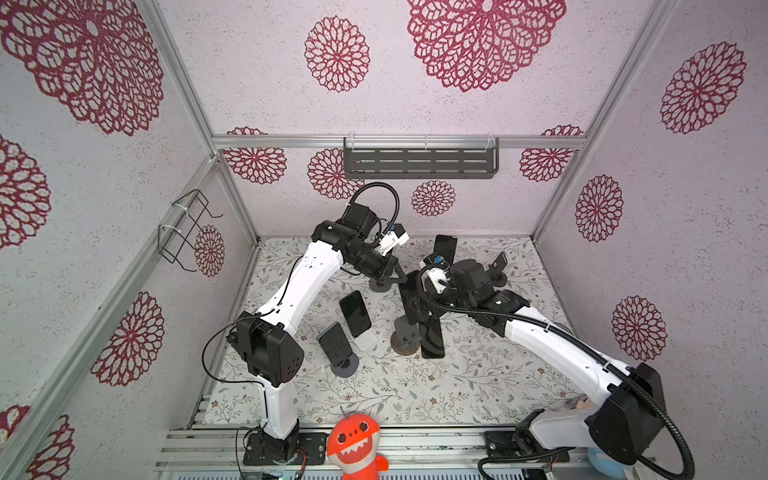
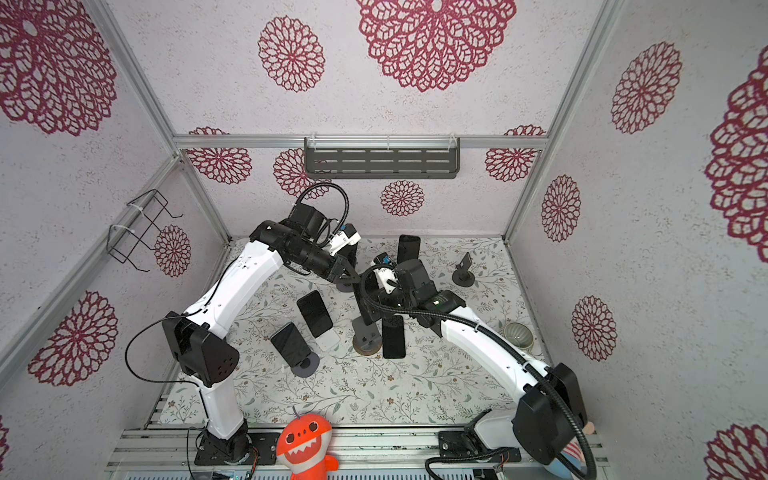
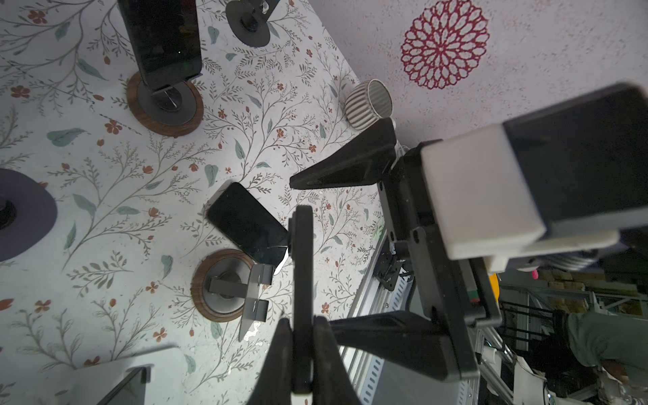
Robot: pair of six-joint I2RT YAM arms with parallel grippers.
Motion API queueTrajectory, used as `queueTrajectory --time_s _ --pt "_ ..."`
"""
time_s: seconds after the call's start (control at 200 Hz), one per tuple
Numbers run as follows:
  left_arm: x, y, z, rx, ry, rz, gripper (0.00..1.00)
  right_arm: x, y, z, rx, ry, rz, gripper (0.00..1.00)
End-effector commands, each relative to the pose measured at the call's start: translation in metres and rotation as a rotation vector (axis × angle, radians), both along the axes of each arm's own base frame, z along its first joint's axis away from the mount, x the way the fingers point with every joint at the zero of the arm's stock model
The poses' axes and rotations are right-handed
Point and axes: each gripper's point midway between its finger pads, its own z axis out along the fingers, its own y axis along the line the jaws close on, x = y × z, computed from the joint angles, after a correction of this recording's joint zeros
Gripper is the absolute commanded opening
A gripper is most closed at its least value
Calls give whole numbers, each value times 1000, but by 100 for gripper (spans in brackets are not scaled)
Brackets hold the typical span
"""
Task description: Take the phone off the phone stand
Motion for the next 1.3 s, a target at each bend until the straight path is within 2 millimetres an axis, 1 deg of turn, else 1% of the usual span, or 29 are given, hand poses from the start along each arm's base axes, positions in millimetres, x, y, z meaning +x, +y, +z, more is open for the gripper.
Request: queueTrajectory --time_s 0.0,0.11,0.245,0.365,0.525,0.831,0.936,1.181,1.286,1.296 --pt "-5 -1 33 -87 -31 -4 0 7 14 24 60 -55 4 99" --pt "-1 0 32 -92 -26 8 0 9 18 18 51 -42 2 98" --pt "3 1 32 -98 -18 19 0 7 24 13 55 -36 16 98" --pt "3 0 32 -101 -18 21 0 7 25 13 59 -39 16 97" --pt "5 0 31 -103 -13 25 0 7 25 12 59 -38 8 93" --pt "5 0 32 -107 -9 31 0 13 20 1 23 -32 -39 82" --pt "5 0 29 -104 -5 32 0 14 18 4 23 -36 -55 79" --pt "7 1 28 -106 -20 40 0 13 8 14 30 -48 -94 67" --pt "7 2 28 -111 -26 46 0 14 4 18 36 -54 -109 65" --pt "7 3 28 -111 -27 46 2 13 4 19 37 -55 -109 65"
